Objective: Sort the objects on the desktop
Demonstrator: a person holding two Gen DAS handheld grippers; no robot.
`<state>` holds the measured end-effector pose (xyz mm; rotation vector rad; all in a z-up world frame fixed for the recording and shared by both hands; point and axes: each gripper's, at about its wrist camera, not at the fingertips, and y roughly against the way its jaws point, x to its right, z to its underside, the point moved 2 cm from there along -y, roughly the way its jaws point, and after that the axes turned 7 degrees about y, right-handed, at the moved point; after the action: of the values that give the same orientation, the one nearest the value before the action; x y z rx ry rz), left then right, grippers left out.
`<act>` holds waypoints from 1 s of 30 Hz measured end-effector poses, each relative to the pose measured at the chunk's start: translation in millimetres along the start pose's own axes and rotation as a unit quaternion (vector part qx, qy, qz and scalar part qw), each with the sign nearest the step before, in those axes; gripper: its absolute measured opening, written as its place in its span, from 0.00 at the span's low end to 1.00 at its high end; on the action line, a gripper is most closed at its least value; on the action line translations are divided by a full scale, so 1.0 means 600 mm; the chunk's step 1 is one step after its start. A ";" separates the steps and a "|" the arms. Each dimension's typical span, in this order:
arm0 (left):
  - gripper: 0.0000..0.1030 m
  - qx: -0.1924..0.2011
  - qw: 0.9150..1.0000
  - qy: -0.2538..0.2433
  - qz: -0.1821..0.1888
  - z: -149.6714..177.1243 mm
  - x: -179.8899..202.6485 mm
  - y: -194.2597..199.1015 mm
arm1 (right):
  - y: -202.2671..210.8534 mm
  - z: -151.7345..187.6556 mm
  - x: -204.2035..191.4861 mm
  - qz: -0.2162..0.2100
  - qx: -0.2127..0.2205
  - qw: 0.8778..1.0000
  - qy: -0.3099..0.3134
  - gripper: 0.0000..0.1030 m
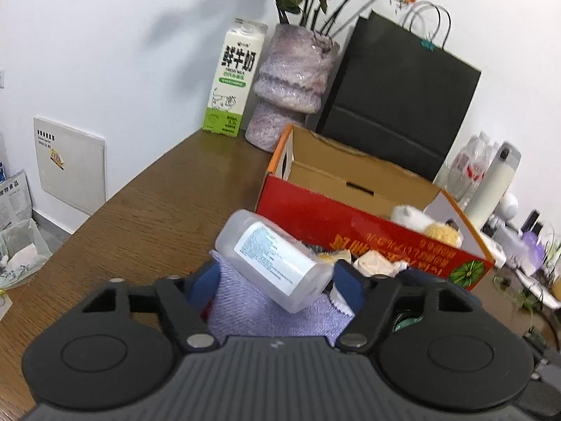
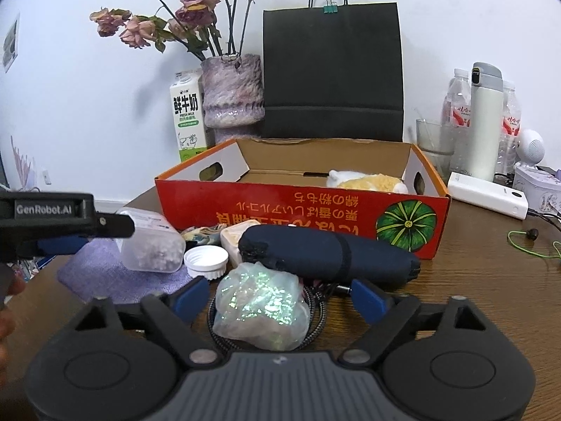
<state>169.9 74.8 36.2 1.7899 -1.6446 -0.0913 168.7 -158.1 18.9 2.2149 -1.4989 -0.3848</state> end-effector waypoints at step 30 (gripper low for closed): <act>0.64 -0.067 0.986 0.153 0.024 -0.023 -0.027 -0.068 | -0.013 -0.002 0.002 -0.036 -0.014 0.999 -0.021 0.48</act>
<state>208.3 93.7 18.9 1.5749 -1.4248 0.0901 176.2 -156.6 15.9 2.2558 -1.4288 -0.4751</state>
